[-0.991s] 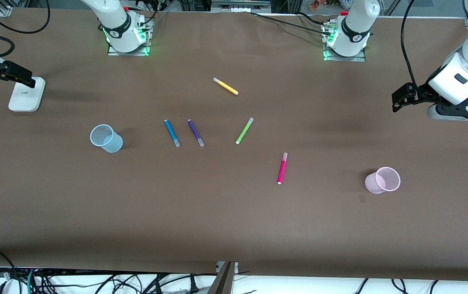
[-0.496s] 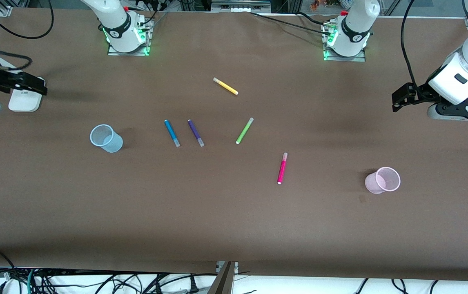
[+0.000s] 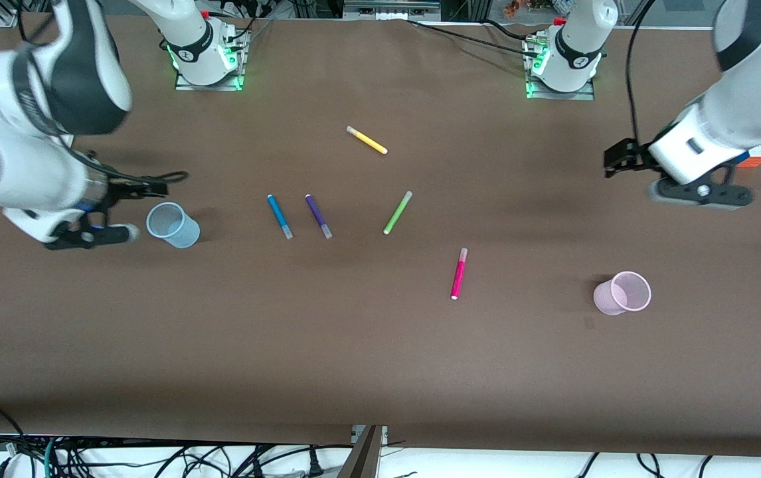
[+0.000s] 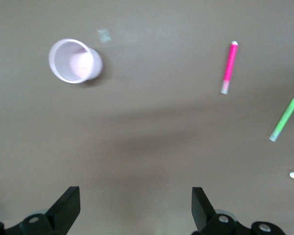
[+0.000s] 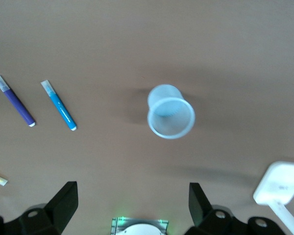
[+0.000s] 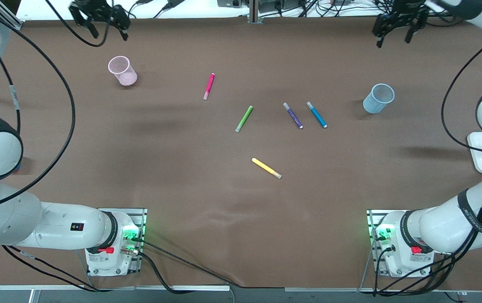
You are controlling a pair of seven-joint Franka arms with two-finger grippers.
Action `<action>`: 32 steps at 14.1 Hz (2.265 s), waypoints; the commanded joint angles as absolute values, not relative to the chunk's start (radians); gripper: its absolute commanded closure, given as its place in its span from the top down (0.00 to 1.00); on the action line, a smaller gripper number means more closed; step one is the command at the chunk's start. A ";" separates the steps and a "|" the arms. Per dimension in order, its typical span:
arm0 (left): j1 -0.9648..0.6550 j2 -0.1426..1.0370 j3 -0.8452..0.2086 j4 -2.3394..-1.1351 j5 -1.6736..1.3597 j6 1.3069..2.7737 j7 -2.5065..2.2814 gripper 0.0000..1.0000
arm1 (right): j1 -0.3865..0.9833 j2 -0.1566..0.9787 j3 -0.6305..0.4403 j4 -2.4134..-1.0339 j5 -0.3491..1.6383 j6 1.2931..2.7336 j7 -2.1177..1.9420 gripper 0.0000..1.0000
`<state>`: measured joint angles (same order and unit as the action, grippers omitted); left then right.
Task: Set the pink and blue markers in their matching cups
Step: 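Reach the right gripper to the blue marker while the left gripper reaches the pink marker, then grasp the blue marker with the right gripper while the left gripper grasps the pink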
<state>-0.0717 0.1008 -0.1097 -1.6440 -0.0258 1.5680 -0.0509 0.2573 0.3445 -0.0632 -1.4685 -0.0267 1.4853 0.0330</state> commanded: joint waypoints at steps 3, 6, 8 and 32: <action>-0.107 0.276 -0.172 -1.635 -0.054 1.701 -0.046 1.00 | 0.374 0.524 -0.069 -1.457 0.033 1.656 0.023 1.00; -0.150 0.392 -0.183 -1.641 -0.049 1.862 -0.046 1.00 | 0.443 0.616 -0.067 -1.486 0.074 1.823 0.025 1.00; -0.189 0.461 -0.181 -1.651 -0.049 1.994 -0.048 1.00 | 0.474 0.640 -0.067 -1.547 0.106 1.948 0.025 1.00; -0.296 0.658 -0.179 -1.845 -0.014 2.499 -0.040 0.20 | 0.492 0.569 -0.025 -1.921 0.107 2.370 -0.026 0.37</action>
<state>-0.2912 0.6858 -0.1848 -1.8102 -0.0384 2.4994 -0.0518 0.4889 0.5961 -0.0264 -1.8830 0.0904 2.3482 -0.0060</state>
